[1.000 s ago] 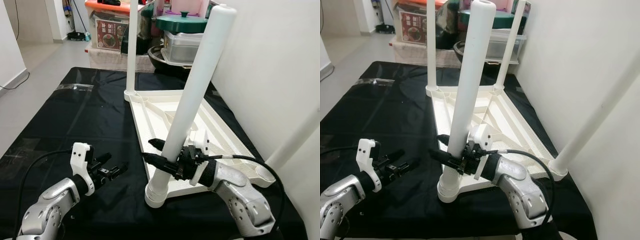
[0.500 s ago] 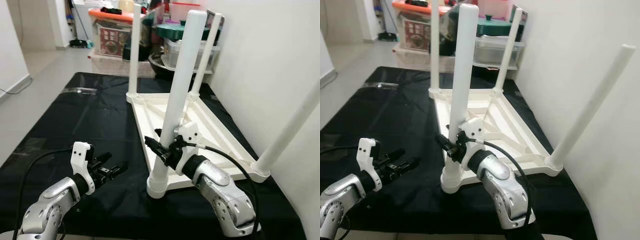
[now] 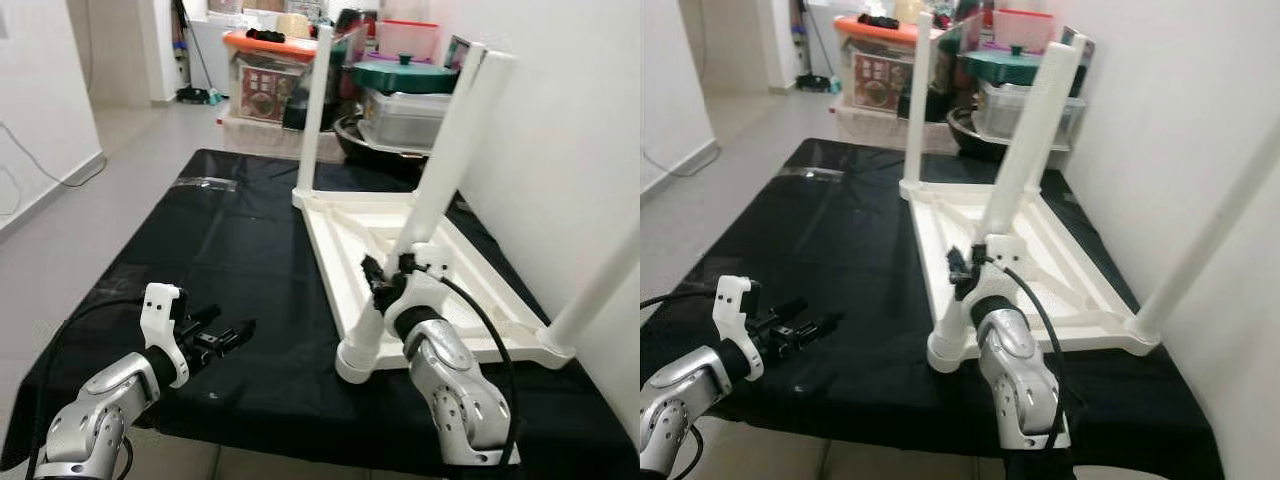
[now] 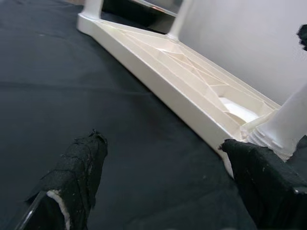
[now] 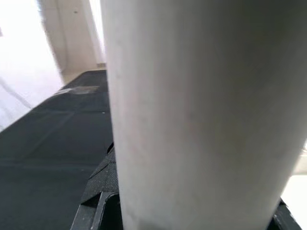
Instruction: Building children table
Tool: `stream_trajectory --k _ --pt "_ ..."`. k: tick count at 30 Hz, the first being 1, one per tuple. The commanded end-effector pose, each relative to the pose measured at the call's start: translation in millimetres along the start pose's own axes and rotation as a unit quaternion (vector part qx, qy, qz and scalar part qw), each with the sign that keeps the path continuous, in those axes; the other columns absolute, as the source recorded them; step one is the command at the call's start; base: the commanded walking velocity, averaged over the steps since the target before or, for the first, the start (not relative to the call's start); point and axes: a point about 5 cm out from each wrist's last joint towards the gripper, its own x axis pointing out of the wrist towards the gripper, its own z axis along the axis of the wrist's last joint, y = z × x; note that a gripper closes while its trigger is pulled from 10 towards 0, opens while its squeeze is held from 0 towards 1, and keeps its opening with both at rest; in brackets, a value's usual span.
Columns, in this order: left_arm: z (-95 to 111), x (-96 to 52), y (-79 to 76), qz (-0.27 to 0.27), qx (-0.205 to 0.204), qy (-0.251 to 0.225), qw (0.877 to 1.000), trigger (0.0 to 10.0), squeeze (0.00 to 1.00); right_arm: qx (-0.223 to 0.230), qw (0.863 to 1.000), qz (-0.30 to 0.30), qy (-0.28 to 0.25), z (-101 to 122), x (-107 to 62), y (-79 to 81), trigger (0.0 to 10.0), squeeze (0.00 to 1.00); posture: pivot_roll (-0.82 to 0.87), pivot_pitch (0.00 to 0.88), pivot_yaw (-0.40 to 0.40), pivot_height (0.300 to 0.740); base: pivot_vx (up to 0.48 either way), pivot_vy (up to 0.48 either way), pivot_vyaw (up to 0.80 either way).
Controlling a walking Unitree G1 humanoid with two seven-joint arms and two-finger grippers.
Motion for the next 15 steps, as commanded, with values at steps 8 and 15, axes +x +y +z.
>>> stream_trajectory --k 8,15 --pt "0.9 2.9 3.9 0.013 0.001 -0.003 1.000 10.0 0.00 -0.023 0.995 -0.078 0.059 -27.6 -8.7 -17.8 0.0 0.00 0.10 0.000 -0.094 0.740 0.000 0.000 0.00" --pt "0.8 3.5 4.1 0.015 0.003 -0.003 1.000 10.0 0.00 -0.021 0.995 -0.080 0.052 -24.9 -9.0 -17.9 0.0 0.00 0.10 0.000 -0.091 0.740 0.000 0.000 0.00"
